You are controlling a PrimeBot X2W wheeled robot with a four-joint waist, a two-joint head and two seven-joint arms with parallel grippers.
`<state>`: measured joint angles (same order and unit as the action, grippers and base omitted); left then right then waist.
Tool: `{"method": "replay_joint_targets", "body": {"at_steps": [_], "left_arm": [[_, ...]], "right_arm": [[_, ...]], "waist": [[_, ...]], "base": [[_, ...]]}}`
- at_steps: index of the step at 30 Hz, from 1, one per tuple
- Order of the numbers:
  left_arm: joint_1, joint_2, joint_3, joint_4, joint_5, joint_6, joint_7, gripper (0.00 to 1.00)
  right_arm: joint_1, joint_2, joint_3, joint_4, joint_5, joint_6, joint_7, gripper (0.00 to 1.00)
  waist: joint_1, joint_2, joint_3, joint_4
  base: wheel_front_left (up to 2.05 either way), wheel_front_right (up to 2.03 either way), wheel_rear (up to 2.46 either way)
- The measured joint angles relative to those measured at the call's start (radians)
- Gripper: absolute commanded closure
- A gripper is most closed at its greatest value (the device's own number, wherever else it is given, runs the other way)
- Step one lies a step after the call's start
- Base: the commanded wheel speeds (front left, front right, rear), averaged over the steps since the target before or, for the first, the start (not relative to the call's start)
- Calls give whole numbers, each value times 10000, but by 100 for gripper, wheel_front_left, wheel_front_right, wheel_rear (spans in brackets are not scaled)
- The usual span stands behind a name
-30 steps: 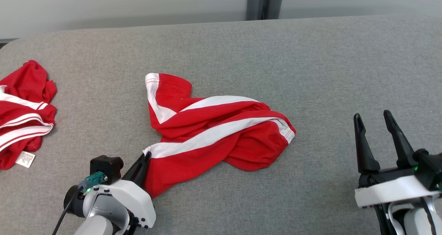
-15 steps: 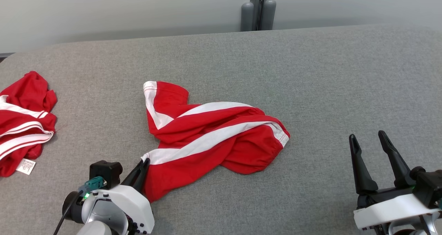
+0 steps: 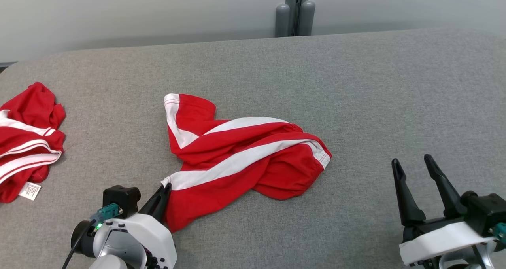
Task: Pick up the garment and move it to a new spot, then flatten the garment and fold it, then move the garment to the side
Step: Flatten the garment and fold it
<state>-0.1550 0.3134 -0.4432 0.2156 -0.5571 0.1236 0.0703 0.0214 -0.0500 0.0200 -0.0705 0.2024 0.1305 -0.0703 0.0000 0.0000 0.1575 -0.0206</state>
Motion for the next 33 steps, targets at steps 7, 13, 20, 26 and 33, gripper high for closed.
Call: {"method": "replay_joint_targets", "body": {"at_steps": [7, 13, 20, 26, 33], "left_arm": [[-185, -17, -136, -90, 13, -10, 8, 100], [-457, -148, -291, -88, 58, -82, -42, 100], [-845, -320, -414, 127, 115, -182, -186, 100], [-1024, -426, -479, 336, 115, -257, -313, 100], [-1168, -485, -535, 493, 109, -272, -403, 100]], "right_arm": [[-413, 2, 161, 629, 123, 0, 660, 0], [-1147, 13, 692, 1676, 635, 0, 1210, 0], [-2150, 19, 1252, 2895, 1421, 0, 1273, 0], [-2858, 15, 1576, 3860, 1952, 0, 1218, 0], [-3444, 12, 1994, 4663, 2414, 2, 1216, 52]], "waist": [[0, 0, 282, 171], [0, 0, 745, 442], [0, 0, 1292, 848], [0, 0, 1534, 1076], [0, 0, 1650, 1145]], "base": [[0, 0, 0], [0, 0, 0], [0, 0, 0], [0, 0, 0], [0, 0, 0]]}}
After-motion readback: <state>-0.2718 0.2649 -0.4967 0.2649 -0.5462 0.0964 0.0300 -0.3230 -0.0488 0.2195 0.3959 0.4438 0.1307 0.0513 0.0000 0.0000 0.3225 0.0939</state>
